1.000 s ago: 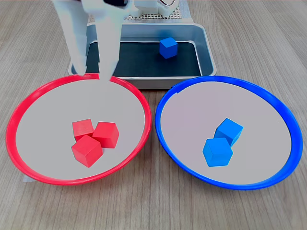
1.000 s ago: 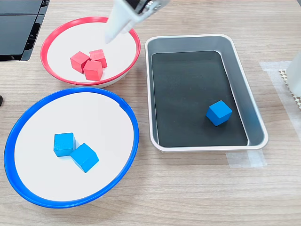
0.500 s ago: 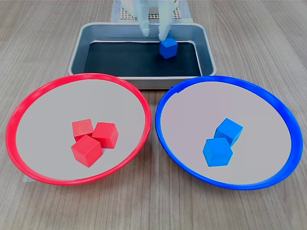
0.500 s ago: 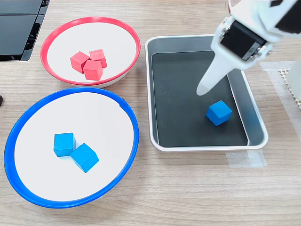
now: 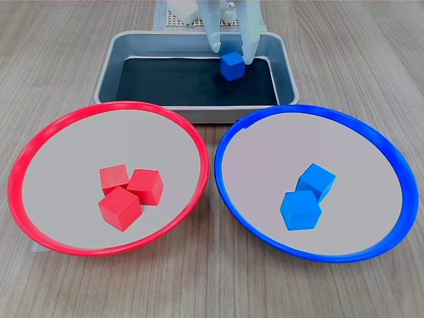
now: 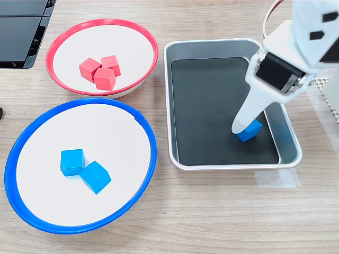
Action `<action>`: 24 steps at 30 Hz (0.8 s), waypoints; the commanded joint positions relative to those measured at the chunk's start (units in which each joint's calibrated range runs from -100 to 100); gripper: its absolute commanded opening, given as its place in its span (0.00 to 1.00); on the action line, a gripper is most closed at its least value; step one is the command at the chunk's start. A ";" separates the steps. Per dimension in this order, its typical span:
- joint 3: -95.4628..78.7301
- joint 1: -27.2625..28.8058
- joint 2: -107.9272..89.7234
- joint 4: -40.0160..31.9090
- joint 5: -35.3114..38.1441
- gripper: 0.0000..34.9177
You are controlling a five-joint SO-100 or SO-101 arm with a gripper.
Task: Move six blocks from tray to matching dishes
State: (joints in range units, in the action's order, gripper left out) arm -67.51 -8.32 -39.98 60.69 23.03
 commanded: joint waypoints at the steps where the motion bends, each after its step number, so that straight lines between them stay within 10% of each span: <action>1: -1.26 0.27 1.30 -4.76 0.15 0.48; 12: -7.82 -0.39 0.79 -11.37 2.83 0.40; 14: -7.82 -0.58 0.79 -11.20 2.83 0.31; 16: -7.09 -0.86 0.88 -11.12 2.44 0.01; 24: 25.23 -1.33 13.84 -12.19 -7.86 0.01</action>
State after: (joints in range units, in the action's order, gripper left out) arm -62.34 -9.20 -33.84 50.57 20.34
